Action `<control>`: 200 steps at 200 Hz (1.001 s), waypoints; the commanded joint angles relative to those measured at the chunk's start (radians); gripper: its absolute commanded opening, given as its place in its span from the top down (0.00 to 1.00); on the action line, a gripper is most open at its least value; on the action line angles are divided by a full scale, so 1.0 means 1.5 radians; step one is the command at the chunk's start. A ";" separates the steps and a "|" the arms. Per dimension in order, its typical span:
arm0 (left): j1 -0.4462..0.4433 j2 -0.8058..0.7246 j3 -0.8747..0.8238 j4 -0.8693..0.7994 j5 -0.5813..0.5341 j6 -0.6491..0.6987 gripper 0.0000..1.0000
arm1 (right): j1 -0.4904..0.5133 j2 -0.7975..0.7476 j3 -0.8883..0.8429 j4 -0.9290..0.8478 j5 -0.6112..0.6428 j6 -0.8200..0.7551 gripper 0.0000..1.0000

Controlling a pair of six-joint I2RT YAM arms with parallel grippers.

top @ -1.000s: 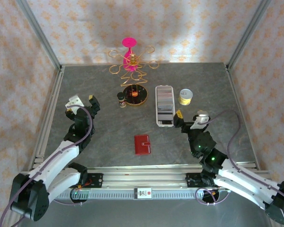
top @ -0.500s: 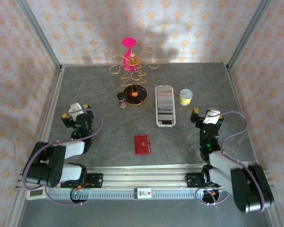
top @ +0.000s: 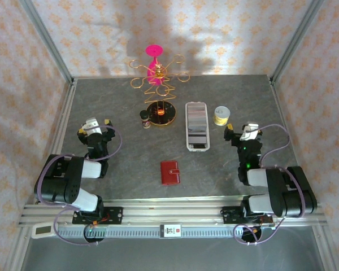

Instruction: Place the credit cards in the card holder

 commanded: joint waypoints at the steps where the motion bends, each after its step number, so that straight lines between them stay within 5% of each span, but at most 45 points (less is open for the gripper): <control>1: 0.005 0.015 -0.025 0.092 0.039 -0.005 0.00 | -0.009 0.052 0.032 0.025 -0.057 0.020 0.00; 12: 0.005 0.045 -0.054 0.201 0.055 0.014 0.01 | -0.017 0.053 0.036 0.012 -0.059 0.028 0.00; 35: 0.005 0.028 -0.038 0.133 0.037 0.002 0.01 | -0.020 0.119 -0.014 0.187 -0.059 0.033 0.00; 48: 0.005 0.034 -0.042 0.150 0.038 0.003 0.01 | -0.020 0.090 0.020 0.067 -0.050 0.033 0.00; 72: 0.005 0.036 -0.041 0.151 0.037 0.004 0.01 | -0.020 0.101 0.045 0.035 0.037 0.071 0.00; 200: -0.001 0.034 -0.038 0.142 0.031 0.008 0.01 | -0.020 0.104 0.037 0.058 0.037 0.069 0.00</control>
